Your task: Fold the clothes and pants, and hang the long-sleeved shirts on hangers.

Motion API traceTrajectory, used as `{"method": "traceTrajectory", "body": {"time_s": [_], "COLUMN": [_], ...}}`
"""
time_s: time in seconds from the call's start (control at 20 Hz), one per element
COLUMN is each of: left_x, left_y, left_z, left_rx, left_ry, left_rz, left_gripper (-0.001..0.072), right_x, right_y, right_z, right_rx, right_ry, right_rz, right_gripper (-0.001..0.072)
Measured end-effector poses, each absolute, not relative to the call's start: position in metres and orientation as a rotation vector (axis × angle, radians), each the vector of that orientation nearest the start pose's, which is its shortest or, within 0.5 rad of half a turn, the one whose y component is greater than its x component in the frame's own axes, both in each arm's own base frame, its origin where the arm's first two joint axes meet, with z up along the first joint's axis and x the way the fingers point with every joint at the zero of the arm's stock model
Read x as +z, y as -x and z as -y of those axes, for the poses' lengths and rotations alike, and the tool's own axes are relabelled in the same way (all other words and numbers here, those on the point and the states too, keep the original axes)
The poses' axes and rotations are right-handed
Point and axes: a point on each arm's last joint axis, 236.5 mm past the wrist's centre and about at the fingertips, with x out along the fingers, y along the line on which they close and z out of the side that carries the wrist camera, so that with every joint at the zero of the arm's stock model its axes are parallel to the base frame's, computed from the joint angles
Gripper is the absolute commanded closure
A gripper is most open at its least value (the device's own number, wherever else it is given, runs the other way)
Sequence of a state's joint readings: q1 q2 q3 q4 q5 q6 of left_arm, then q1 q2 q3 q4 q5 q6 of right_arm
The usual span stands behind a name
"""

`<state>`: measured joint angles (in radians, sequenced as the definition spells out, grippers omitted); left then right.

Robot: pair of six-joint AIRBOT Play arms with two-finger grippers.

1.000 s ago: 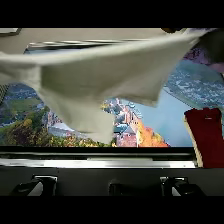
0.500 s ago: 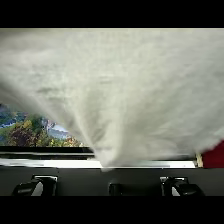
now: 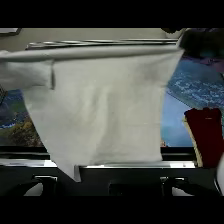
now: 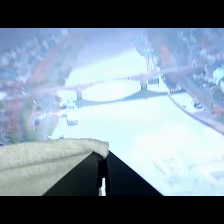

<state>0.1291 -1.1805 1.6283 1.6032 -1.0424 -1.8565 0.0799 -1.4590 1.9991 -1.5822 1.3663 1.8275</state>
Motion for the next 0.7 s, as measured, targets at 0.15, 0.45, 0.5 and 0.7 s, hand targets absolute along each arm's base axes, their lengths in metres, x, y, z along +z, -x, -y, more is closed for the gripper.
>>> {"method": "traceTrajectory", "body": {"time_s": [0.15, 0.45, 0.5, 0.7], "left_x": [0.163, 0.019, 0.009, 0.009], "left_y": [-0.514, -0.548, -0.547, -0.536], "left_z": [-0.05, 0.002, 0.006, -0.001], "left_rx": [0.202, 0.129, 0.123, 0.121], "left_ry": [0.25, 0.197, 0.191, 0.139], "left_rz": [-0.742, -0.994, -1.021, -1.083], "left_gripper": [0.0689, 0.0689, 0.0688, 0.0532], "right_x": [0.127, -0.006, -0.014, -0.017], "right_y": [-0.519, -0.536, -0.535, -0.526], "right_z": [-0.044, -0.077, -0.081, -0.089], "right_rx": [-0.071, -0.052, -0.046, -0.003], "right_ry": [-0.235, -0.369, -0.386, -0.384], "right_rz": [-1.047, -1.303, -1.32, -1.369], "right_gripper": [0.068, 0.0596, 0.0462, 0.0216]}}
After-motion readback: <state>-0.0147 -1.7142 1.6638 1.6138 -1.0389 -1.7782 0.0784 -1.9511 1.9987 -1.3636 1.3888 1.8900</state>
